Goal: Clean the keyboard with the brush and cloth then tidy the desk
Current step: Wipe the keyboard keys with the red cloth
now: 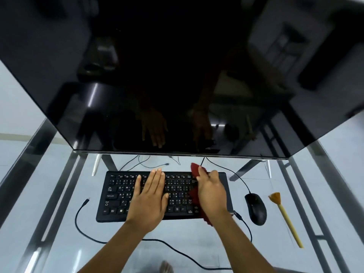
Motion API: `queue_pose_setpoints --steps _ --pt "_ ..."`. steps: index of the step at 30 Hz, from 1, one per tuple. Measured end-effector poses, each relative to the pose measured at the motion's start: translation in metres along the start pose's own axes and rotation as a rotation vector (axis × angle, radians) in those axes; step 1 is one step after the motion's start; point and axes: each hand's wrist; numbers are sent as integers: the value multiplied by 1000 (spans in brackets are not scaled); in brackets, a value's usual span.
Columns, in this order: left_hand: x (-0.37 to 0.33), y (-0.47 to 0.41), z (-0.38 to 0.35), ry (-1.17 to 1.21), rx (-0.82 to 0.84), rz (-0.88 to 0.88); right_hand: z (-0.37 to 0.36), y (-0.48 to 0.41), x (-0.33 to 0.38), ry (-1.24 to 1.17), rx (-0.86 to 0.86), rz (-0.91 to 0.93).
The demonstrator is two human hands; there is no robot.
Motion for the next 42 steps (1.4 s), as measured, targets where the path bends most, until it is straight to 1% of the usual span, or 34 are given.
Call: queue_pose_setpoints --steps 1,2,3,4,5,7,8,10,11,13,14,15,16,17,18,19,21,22,23,24,26,27,28,30,31,32,33,36,37,38,40,41,42 --pt "-2 0 0 -6 -1 8 -4 2 1 -36 -39 23" --pt "-3 -1 0 -11 -4 14 -10 8 6 -23 -10 83" --pt "-5 -2 -1 -9 -3 15 -10 18 11 -3 33 229" --pt "-8 -3 -1 -6 2 10 -6 29 15 36 55 329" --pt "-11 -4 -1 -3 12 2 -4 28 8 49 38 359" --pt "-15 -5 -3 -5 35 -13 13 12 -14 14 6 231" --pt "-15 -5 -3 -10 40 -14 16 2 -27 8 -36 117" --pt "-15 -4 -4 -16 50 -11 20 -11 -46 88 -118 -38" --pt "-14 -4 -4 -19 51 -8 18 -9 -43 129 -121 -20" --pt "-15 -3 -4 -18 55 5 13 7 -22 58 11 33" --pt "-16 -3 -4 -14 57 8 10 19 -11 5 56 103" --pt "-16 -3 -4 -14 57 6 6 31 -4 -21 71 230" --pt "-16 -3 -4 -15 55 -1 6 37 -2 16 66 327" --pt "-16 -3 -4 -14 56 -9 8 34 -9 41 46 345" --pt "-15 -3 -3 -13 56 -13 11 26 -19 70 1 289" --pt "-14 -4 -3 -13 55 -16 16 14 -32 116 -49 164" --pt "-13 -4 -3 -19 63 -16 25 -4 -50 108 -91 -92" --pt "-13 -4 -3 -23 73 -13 24 -7 -53 120 -116 -137" --pt "-13 -4 -3 -27 82 -8 24 -4 -43 126 -87 -128" --pt "-13 -4 -3 -28 86 -4 18 0 -33 110 -57 -79" --pt "-14 -5 -3 -30 85 -7 12 16 -16 67 38 76" --pt "-13 -6 -2 -33 85 -15 10 19 -16 30 59 129" --pt "-12 -6 -1 -36 85 -22 13 17 -20 7 36 123" --pt "-10 -6 -2 -40 77 -31 22 1 -42 1 -63 -60" --pt "-9 -6 -3 -41 76 -32 25 -6 -49 15 -83 -149" --pt "-8 -5 -3 -44 78 -28 25 -8 -52 33 -70 -184" --pt "-8 -5 -4 -45 79 -25 26 -4 -44 54 -39 -146" --pt "-10 -4 -6 -37 64 -22 14 21 -27 48 89 100" --pt "-10 -5 -5 -34 59 -28 14 28 -32 73 78 115" --pt "-9 -5 -5 -34 58 -31 10 27 -42 100 45 54" --pt "-8 -6 -5 -36 63 -25 14 28 -55 113 -101 -105" --pt "-8 -5 -5 -40 70 -22 15 33 -55 100 -122 -145" --pt "-8 -5 -4 -41 84 -19 14 39 -52 -5 -155 -145"
Point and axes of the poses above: each hand's wrist, its own y-axis away from the middle knuckle, its own z-axis out of the back of the hand, x = y × z, and after that the axes turned 4 degrees about y, right-handed
